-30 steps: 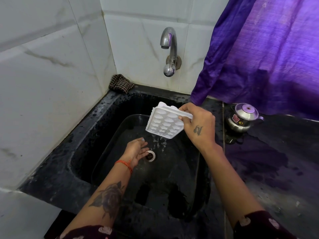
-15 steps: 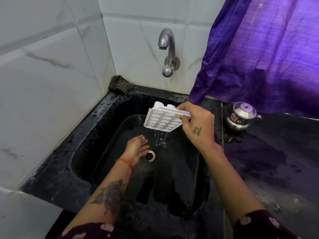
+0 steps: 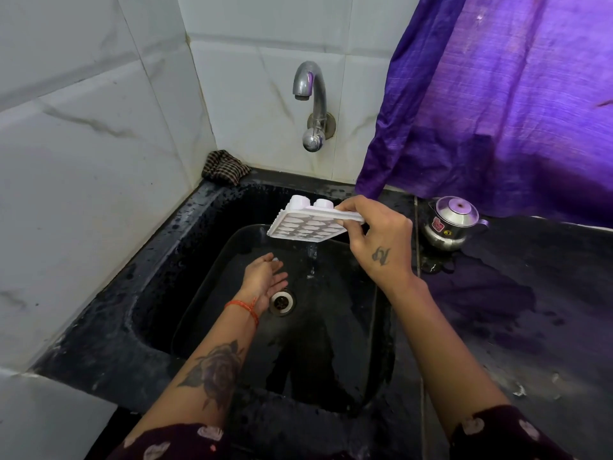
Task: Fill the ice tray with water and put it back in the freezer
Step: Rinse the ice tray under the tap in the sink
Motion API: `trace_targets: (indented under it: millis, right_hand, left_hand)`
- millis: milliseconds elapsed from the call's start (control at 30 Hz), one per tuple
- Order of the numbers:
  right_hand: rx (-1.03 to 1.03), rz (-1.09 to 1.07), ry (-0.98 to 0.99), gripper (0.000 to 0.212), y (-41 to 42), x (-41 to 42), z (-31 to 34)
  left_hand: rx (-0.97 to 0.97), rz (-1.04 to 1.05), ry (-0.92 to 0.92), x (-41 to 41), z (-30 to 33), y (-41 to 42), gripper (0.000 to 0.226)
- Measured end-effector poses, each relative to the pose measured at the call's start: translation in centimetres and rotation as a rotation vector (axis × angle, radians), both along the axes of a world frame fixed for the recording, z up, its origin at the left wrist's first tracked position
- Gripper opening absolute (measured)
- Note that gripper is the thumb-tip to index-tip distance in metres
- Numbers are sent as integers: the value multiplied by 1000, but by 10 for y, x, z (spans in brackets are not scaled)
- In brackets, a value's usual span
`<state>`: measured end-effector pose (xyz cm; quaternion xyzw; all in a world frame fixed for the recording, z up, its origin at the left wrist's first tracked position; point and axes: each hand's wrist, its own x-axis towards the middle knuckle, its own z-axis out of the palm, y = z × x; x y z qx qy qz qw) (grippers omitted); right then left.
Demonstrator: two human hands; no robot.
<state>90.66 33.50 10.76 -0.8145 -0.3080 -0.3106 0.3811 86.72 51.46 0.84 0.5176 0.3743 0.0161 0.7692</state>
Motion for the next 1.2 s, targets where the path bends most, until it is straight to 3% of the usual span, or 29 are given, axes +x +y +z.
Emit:
trace_targets:
  millis: [767,1000,1200]
  right_hand:
    - [100,77,-132,19,-27,-9,11]
    - [62,79,-63,19,-31,-13,9]
    - [149,-3,38,10,-34,-15,11]
  left_hand:
    - [-10,-4,-84,7,16,-25,56]
    - [5,30,-109,3,19,-28,63]
    - [21,52,-103,3,20,-30,64]
